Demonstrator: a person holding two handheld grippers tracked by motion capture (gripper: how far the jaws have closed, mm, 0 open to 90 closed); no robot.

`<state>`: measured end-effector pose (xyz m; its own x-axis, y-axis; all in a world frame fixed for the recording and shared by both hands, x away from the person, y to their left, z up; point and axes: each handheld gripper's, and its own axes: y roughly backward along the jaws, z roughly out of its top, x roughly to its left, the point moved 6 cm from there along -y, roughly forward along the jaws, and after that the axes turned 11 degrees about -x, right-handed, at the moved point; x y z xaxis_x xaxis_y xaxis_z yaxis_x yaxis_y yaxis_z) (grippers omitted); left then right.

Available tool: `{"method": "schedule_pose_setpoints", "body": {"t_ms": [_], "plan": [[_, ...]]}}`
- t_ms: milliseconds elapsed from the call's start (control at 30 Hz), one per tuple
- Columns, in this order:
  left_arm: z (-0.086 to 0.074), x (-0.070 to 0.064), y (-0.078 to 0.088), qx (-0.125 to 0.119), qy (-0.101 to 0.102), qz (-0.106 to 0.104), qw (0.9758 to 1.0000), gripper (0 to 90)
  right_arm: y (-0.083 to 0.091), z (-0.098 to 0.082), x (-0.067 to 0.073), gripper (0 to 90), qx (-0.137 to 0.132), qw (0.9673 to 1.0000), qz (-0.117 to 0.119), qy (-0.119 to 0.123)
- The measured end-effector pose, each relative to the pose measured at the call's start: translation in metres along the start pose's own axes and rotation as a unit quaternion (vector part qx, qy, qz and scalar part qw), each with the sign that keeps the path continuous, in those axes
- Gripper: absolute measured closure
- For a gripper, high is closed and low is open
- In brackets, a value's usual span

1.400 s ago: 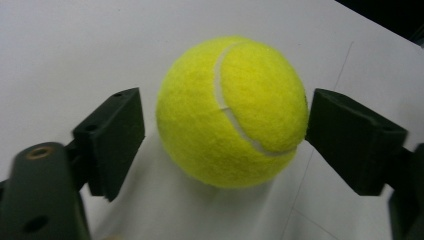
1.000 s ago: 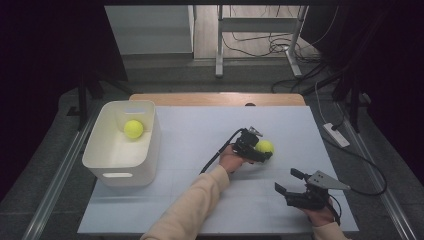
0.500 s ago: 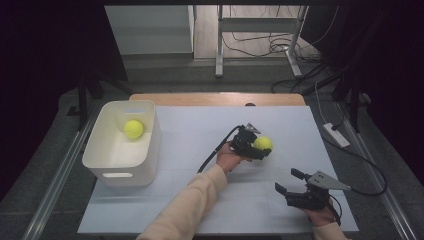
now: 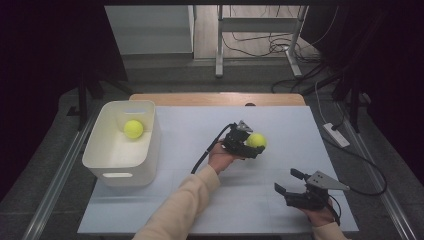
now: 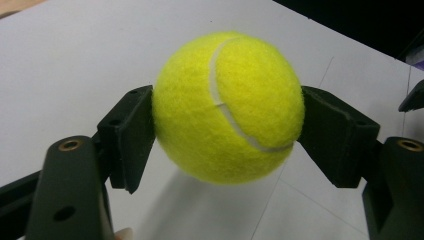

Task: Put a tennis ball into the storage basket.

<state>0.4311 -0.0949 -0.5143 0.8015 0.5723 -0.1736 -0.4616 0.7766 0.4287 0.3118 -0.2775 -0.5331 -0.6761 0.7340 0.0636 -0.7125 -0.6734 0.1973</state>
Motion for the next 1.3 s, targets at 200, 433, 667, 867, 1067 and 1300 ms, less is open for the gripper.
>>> {"method": "schedule_pose_setpoints", "body": {"t_ms": [200,433,667,867,1067,1300], "plan": [[0.001,0.001,0.011,-0.004,-0.004,0.006,1.0000,27.2,-0.001,0.000,0.001,14.7,0.000,1.0000,0.000,0.001],[0.003,0.000,0.019,-0.009,-0.006,0.009,0.9999,27.2,-0.002,0.001,0.002,14.7,-0.001,1.0000,-0.002,0.001],[0.007,-0.002,0.027,-0.017,-0.011,0.012,0.9997,27.2,-0.002,0.001,0.003,14.7,-0.001,1.0000,-0.002,0.001],[0.008,-0.002,0.034,-0.026,-0.008,0.014,0.9995,27.2,-0.003,0.001,0.004,14.7,-0.001,1.0000,-0.001,0.002],[0.006,-0.001,0.044,-0.037,0.000,0.017,0.9992,27.1,-0.003,0.001,0.004,14.7,-0.003,1.0000,-0.002,0.002],[0.005,0.002,0.055,-0.045,0.006,0.023,0.9987,27.1,-0.003,0.001,0.004,14.7,-0.001,1.0000,-0.001,0.004]]}}
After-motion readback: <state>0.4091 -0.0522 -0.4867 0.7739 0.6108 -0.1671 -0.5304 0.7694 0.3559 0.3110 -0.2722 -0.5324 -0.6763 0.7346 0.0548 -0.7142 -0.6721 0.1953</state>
